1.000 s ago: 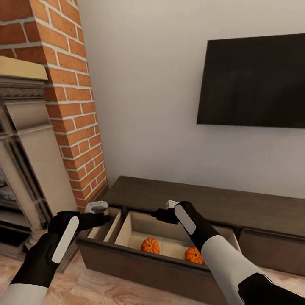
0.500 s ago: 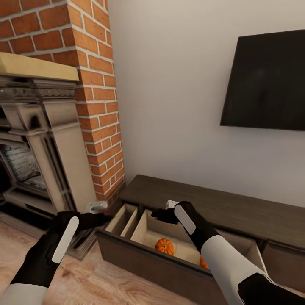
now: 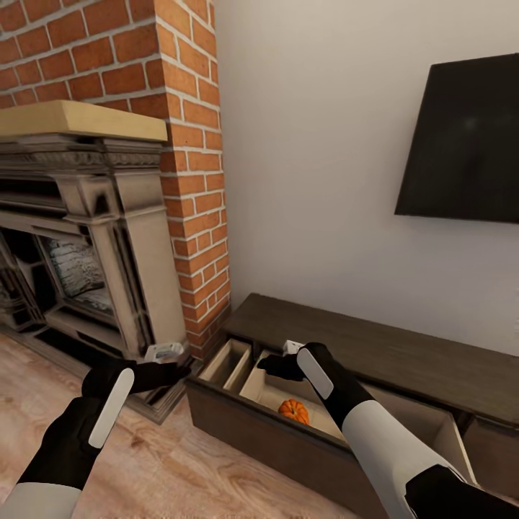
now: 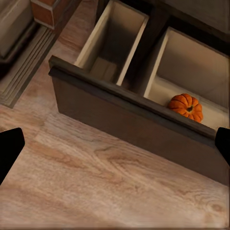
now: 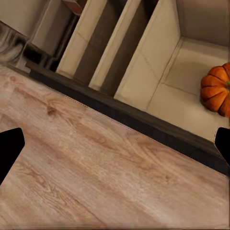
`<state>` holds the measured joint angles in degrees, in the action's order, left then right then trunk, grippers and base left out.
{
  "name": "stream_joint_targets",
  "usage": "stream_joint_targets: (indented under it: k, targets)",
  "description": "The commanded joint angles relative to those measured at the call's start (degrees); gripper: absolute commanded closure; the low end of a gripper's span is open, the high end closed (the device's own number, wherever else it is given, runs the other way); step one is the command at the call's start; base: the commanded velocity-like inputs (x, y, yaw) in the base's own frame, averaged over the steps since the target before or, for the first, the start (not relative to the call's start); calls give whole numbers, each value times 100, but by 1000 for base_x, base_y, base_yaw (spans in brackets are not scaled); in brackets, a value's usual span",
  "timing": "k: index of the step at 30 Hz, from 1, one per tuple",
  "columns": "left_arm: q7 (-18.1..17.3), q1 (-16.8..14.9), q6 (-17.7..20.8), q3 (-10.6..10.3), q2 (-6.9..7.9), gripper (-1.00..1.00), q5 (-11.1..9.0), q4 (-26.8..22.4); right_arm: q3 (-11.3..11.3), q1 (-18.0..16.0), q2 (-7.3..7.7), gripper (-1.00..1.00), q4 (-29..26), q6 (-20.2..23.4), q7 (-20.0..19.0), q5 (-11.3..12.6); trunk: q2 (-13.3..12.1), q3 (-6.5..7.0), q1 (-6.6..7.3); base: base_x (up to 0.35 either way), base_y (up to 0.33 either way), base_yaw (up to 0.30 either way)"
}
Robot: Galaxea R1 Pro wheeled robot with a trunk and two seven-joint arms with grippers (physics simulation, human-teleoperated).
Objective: Place each of the two pumpkins and all three candles from the living room inside a cabinet in the living room (use any cabinet), then make sure every cabinet is closed, and position the cauldron so it is next to a table in the living room.
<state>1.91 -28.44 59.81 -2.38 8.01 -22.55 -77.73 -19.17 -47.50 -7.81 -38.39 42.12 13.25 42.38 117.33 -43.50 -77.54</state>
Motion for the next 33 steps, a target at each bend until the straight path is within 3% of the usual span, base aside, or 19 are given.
stream_joint_targets:
  k: [1,8,22,33]
  targets:
    - [20,-3,19,-8,6,-100,-19,-5,-18,-4,4,-100,-6,7,55,60,3,1,3,-258,0,-124]
    - [20,-3,19,-8,2,-100,-21,-4,-17,-4,5,-100,-8,7,54,60,3,54,3,-235,0,-168]
    - [20,-3,19,-8,0,-100,-21,22,-16,-4,2,-100,-9,7,53,60,3,166,3,-53,19,-192]
    - [20,-3,19,-8,-1,-100,-21,50,-14,-4,7,-100,-3,7,55,60,3,230,3,-266,144,-139]
